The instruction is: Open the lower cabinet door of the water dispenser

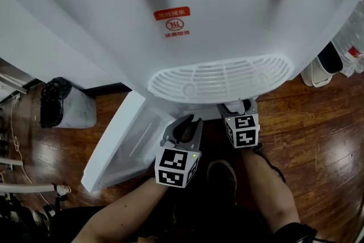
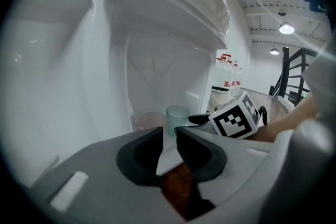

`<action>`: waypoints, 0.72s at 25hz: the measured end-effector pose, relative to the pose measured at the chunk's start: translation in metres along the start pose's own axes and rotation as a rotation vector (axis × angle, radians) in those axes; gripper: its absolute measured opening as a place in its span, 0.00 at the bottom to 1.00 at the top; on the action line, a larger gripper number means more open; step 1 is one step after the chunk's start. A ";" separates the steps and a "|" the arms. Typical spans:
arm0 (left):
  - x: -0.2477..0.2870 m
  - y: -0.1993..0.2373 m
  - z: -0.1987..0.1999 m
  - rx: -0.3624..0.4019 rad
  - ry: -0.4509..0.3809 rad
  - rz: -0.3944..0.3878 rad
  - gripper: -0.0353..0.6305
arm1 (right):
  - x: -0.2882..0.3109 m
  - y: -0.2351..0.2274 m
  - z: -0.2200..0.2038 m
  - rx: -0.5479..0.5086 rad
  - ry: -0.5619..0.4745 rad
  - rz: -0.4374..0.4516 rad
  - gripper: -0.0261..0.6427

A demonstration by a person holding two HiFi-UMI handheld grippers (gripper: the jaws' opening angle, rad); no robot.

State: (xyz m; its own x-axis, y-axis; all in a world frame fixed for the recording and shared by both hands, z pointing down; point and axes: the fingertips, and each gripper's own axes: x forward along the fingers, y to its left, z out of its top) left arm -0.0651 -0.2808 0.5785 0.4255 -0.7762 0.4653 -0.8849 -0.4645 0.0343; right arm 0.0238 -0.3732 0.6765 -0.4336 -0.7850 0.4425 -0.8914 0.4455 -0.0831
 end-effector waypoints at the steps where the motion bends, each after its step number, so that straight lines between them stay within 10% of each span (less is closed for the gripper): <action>1: 0.000 0.002 -0.001 -0.004 0.003 0.005 0.15 | 0.001 0.000 -0.001 0.009 0.001 -0.002 0.56; 18: -0.008 -0.012 -0.020 -0.061 0.039 -0.029 0.13 | 0.027 0.001 0.004 -0.020 0.015 -0.028 0.58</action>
State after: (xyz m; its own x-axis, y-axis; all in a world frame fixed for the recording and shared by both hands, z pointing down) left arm -0.0615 -0.2607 0.5924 0.4441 -0.7454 0.4972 -0.8829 -0.4585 0.1012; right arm 0.0106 -0.3953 0.6846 -0.4067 -0.7908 0.4575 -0.9001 0.4324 -0.0528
